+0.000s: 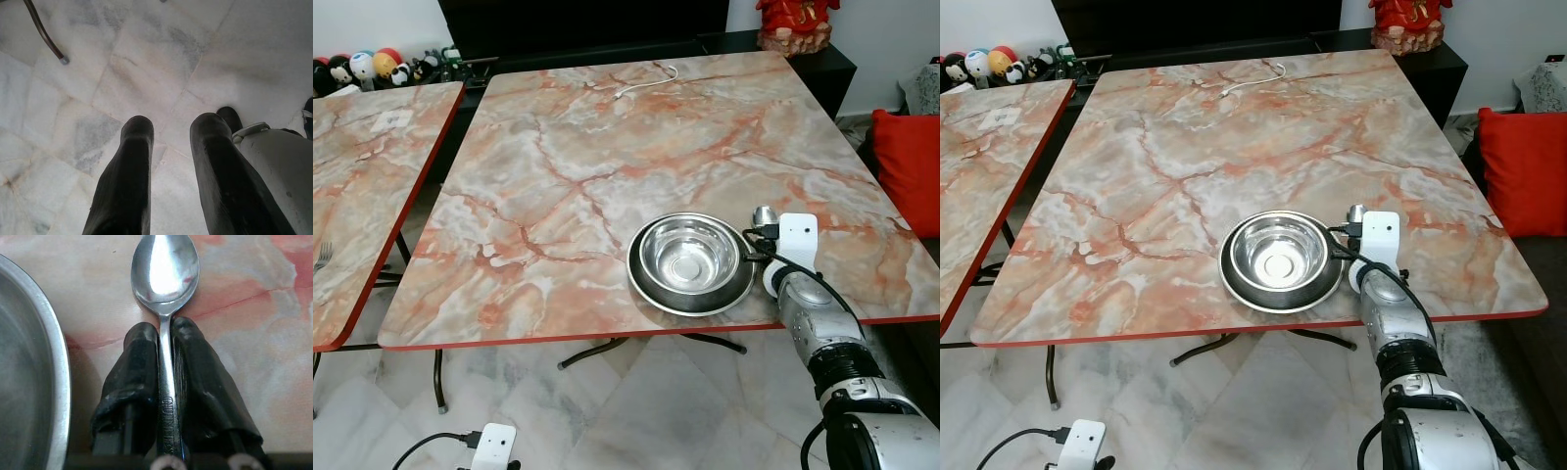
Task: Setting the table
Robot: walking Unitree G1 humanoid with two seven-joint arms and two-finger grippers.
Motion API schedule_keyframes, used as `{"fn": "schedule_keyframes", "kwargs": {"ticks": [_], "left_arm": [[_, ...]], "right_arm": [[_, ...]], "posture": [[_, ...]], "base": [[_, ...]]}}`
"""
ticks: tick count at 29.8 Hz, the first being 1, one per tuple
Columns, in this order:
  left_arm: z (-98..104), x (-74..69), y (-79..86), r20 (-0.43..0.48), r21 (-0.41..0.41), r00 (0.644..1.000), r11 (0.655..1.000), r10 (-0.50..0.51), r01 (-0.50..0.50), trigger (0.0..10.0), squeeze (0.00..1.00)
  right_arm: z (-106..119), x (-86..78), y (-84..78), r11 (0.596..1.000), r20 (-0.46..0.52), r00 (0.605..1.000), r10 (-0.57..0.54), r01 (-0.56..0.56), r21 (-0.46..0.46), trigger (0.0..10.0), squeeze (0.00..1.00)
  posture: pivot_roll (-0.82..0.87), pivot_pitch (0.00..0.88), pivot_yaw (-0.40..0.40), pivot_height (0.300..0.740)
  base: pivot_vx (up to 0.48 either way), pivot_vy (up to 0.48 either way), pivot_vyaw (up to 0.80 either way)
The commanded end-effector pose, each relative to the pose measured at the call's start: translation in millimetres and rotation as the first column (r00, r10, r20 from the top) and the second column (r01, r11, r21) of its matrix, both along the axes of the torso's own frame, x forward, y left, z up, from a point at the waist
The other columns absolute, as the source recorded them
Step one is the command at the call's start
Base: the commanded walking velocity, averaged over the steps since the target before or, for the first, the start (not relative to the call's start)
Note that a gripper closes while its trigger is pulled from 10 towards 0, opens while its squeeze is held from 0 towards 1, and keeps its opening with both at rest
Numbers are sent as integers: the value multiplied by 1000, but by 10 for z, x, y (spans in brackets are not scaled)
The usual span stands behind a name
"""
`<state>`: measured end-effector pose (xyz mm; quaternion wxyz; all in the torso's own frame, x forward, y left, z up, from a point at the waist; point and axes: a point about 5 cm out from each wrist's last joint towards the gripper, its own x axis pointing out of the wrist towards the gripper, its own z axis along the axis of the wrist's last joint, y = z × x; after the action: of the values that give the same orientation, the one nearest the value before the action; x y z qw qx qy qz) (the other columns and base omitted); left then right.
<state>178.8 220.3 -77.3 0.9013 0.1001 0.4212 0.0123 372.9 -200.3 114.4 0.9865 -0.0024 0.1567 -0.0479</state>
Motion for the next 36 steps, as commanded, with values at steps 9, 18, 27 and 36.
{"fn": "schedule_keyframes", "kwargs": {"ticks": [9, 18, 27, 36], "left_arm": [[-20, -64, 61, -24, 14, 1000, 1000, 13, -13, 10000, 0], [-19, -61, 61, -24, 13, 1000, 1000, 12, -12, 10000, 0], [-20, -66, 66, -27, 14, 1000, 1000, 11, -11, 10000, 0], [-19, -64, 67, -27, 15, 1000, 1000, 11, -11, 10000, 0]], "right_arm": [[12, 20, 30, 1000, -3, 1000, 5, -5, 1, 10000, 0], [25, 29, 51, 1000, 2, 1000, 11, -11, 6, 10000, 671], [34, 34, 51, 1000, 0, 1000, 7, -7, -4, 10000, 0], [126, 53, 8, 999, 63, 998, -30, 32, -41, 10000, 0]], "posture": [[-122, 109, 89, 740], [-121, 106, 88, 740], [-122, 108, 89, 740], [-122, 116, 89, 740]], "base": [[0, 0, 0], [0, 0, 0], [0, 0, 0], [0, 0, 0]]}}
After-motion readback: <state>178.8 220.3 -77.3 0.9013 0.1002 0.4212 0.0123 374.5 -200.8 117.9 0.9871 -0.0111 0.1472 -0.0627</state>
